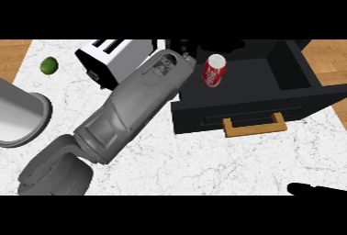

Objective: Pick up the can, place it into the drawer and close the drawer

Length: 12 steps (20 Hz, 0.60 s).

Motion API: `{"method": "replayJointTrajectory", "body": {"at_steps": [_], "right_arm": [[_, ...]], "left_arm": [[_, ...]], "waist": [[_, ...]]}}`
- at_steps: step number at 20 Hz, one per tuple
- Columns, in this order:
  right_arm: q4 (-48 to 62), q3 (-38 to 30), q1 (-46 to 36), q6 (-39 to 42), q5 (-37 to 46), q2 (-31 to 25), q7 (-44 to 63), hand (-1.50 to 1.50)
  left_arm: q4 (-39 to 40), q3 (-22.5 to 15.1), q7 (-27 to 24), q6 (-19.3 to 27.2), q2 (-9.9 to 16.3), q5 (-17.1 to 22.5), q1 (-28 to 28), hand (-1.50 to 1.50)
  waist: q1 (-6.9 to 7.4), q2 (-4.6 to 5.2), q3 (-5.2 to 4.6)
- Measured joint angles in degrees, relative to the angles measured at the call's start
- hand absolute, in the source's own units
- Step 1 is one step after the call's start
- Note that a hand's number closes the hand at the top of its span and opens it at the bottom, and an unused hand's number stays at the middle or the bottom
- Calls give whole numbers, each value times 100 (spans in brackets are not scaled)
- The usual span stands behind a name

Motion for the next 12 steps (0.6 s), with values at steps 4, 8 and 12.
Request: {"method": "replayJointTrajectory", "body": {"at_steps": [4,8,12], "right_arm": [[-63,272,-82,-63,693,-125,-96,-150],[180,557,-256,-160,1561,-331,-203,-150],[492,938,-394,-322,2524,-485,-270,-150]], "left_arm": [[-75,38,-118,63,0,149,-21,-150],[-144,21,-162,212,0,243,-108,-150],[-158,-22,-136,265,0,246,-165,-150]], "waist": [[112,-26,-2],[210,-40,-2],[344,-69,-3]]}}
